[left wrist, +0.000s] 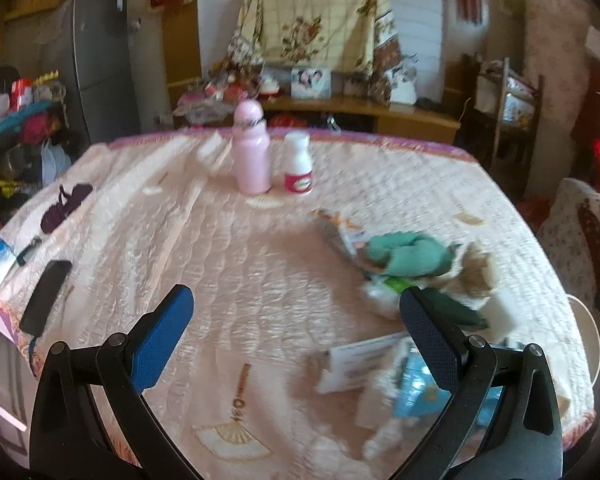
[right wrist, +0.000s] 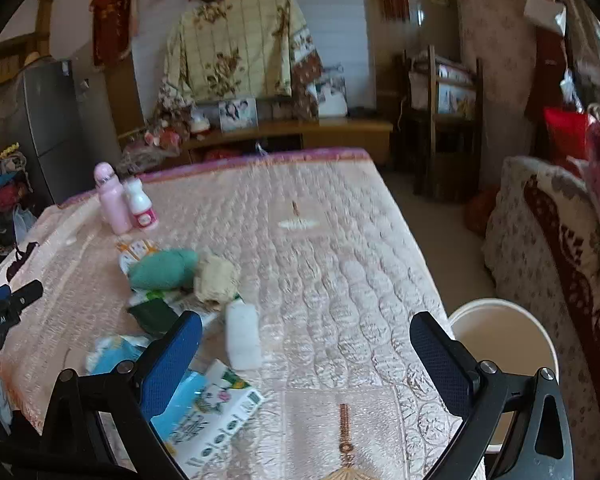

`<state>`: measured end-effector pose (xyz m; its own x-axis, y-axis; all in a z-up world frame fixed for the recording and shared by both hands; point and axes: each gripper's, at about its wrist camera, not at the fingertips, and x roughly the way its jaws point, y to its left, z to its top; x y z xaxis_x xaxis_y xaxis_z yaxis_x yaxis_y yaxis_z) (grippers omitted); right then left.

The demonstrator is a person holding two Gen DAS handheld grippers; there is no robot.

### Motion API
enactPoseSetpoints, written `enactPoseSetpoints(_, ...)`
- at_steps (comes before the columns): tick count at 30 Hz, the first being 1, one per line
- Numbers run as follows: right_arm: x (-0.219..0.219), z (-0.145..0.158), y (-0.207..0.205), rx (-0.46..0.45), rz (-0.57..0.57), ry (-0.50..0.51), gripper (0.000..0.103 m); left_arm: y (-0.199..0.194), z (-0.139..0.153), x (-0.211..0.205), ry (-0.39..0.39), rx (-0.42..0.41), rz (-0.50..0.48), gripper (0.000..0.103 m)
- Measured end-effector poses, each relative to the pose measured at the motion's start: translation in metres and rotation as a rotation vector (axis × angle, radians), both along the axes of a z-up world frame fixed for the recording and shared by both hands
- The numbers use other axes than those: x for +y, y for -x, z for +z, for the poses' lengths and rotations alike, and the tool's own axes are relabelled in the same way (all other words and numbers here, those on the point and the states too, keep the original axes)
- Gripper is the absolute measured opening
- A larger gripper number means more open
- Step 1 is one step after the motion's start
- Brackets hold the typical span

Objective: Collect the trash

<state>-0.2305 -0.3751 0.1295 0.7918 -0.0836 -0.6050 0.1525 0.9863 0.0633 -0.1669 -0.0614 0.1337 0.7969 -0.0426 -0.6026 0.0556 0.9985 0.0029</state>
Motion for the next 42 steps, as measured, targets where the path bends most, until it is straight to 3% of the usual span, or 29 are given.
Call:
enactPoseSetpoints(5, 0.015, 0.015, 0.015, -0.060, 0.013, 0.010, 0.103, 0.028, 0.016, -0.023, -0.040, -0.085, -0.020, 0.103)
enactPoseSetpoints(15, 0.029, 0.033, 0.027, -0.124, 0.012, 0.030, 0.103, 0.046, 0.032, -0.036, -0.008, -0.153, -0.045, 0.103)
enactPoseSetpoints(42, 0.034, 0.044, 0.035, -0.184, 0.017, 0.034, 0.103, 0.051, 0.043, -0.036, 0.015, -0.199, -0.044, 0.103)
